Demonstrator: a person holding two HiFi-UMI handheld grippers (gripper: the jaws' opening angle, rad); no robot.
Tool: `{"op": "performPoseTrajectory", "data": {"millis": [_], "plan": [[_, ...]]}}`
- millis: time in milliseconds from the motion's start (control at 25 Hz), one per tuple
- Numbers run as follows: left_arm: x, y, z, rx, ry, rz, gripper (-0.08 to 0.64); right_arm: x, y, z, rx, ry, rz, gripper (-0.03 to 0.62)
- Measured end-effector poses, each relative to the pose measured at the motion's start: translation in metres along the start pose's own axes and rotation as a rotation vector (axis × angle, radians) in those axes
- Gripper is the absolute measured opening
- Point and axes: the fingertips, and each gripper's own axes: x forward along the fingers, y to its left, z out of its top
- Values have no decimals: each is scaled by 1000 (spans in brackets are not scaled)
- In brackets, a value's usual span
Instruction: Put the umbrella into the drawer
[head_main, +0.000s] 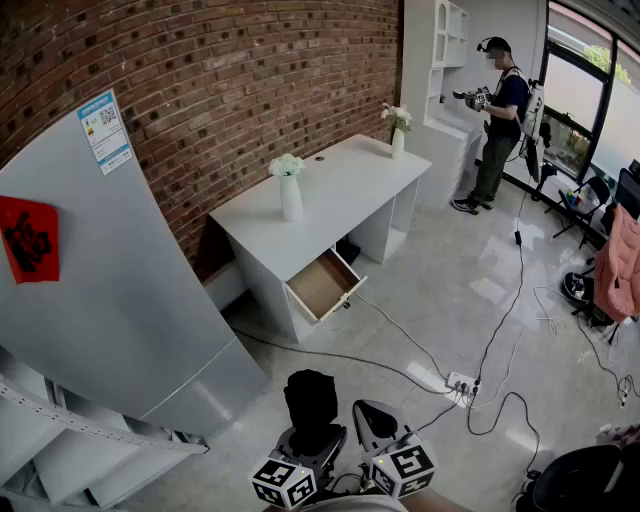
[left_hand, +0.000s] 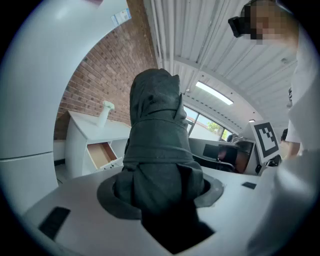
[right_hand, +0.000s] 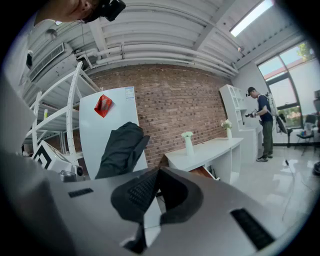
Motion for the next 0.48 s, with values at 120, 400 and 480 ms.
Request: {"op": "performPoseTrajectory", "data": {"millis": [120,400,480], "plan": [[1,-3,-3,-1,4,-3,238,-3,-1,-1,13,-5,-1,17],[-4,-11,-8,-6,-4,-8,238,-12,-1,-1,26,-8,-4,17],[-6,-12,-8,-6,-8,-4,238,-14,1,-2,32,-15,5,17]]}}
